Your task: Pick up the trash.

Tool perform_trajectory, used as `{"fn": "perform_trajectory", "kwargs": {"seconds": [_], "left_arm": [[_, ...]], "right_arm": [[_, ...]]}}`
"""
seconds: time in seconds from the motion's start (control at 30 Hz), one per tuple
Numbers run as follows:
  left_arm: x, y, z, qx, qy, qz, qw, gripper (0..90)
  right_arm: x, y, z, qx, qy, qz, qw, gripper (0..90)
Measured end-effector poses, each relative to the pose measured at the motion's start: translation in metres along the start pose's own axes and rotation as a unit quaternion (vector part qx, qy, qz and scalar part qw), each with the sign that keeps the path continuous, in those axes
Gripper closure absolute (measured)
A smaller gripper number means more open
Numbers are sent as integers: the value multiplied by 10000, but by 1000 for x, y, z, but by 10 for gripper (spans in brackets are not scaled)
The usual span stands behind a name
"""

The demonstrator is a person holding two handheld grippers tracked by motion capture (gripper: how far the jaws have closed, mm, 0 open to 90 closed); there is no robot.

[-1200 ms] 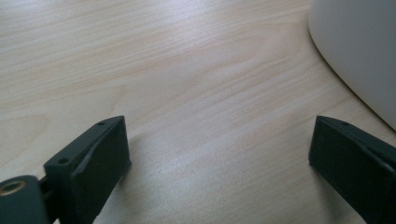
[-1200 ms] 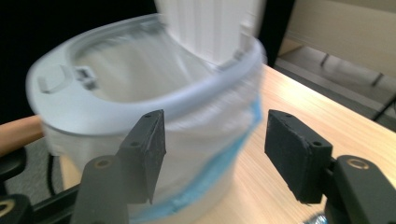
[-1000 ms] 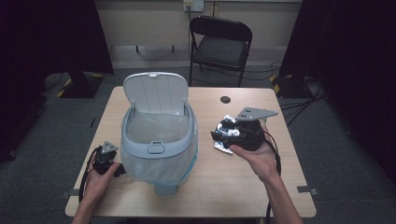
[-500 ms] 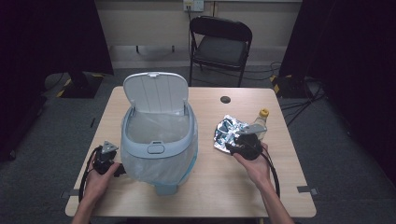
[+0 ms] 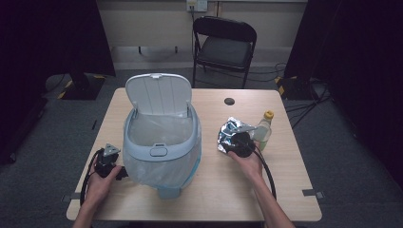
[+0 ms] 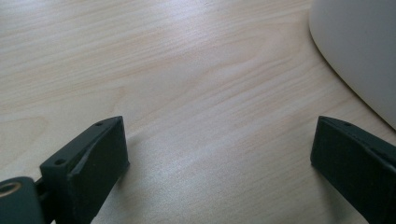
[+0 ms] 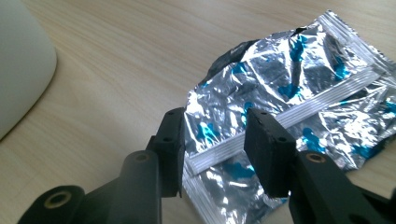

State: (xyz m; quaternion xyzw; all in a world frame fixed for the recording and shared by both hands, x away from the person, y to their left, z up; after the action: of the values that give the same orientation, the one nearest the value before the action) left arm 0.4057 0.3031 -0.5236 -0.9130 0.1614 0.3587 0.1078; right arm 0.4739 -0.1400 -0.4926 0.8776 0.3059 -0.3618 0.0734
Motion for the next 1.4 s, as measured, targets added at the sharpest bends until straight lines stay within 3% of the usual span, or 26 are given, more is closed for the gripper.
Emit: {"fn": "perform_trajectory", "kwargs": {"seconds": [0.17,0.27,0.4,0.53,0.67,0.77,0.97,1.1,1.2,1.3,1.33,1.4], "left_arm": [[0,0,0,-1,-1,7,10000,34],[0,0,0,-2,0,3,10000,35],[0,0,0,-2,0,3,10000,35],[0,0,0,-1,-1,6,10000,35],[0,0,0,-3,1,1,10000,35],[0,0,0,-9,1,2,10000,35],[0,0,0,-2,-2,-4,10000,35],[0,0,0,-1,0,1,10000,35],[0,0,0,-3,1,2,10000,35],[0,0,0,-3,0,8,10000,35],[0,0,0,0,1,5,10000,35],[0,0,0,-3,1,1,10000,35]], "right_arm": [[9,5,-2,47,55,140,9999,554],[16,9,-2,164,0,-22,9999,512],[24,4,1,44,-239,-116,9996,485],[25,2,1,68,-205,-210,9995,475],[25,-7,2,-143,-294,-349,9989,476],[24,-17,3,-202,-375,-589,9974,477],[23,-32,5,-338,-420,-806,9953,478],[20,-36,6,-407,-527,-809,9945,502],[7,-30,6,-255,-300,-714,9967,515],[-13,-19,4,-66,-45,-478,9988,559],[-23,-13,5,45,7,-250,9997,588],[-27,-10,6,94,2,-167,9998,603]]}}
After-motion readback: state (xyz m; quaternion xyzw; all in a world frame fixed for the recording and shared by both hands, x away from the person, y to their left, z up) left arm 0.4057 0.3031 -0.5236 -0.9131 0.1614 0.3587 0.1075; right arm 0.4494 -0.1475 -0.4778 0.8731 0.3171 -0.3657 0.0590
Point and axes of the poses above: each handheld gripper's, and its own axes: x roughly forward along the jaws, z roughly out of its underside, y roughly to its right, the point moved 3 cm from there along x, roughly forward along the jaws, and after that the axes turned 6 degrees about -z, right-handed, at the moved point
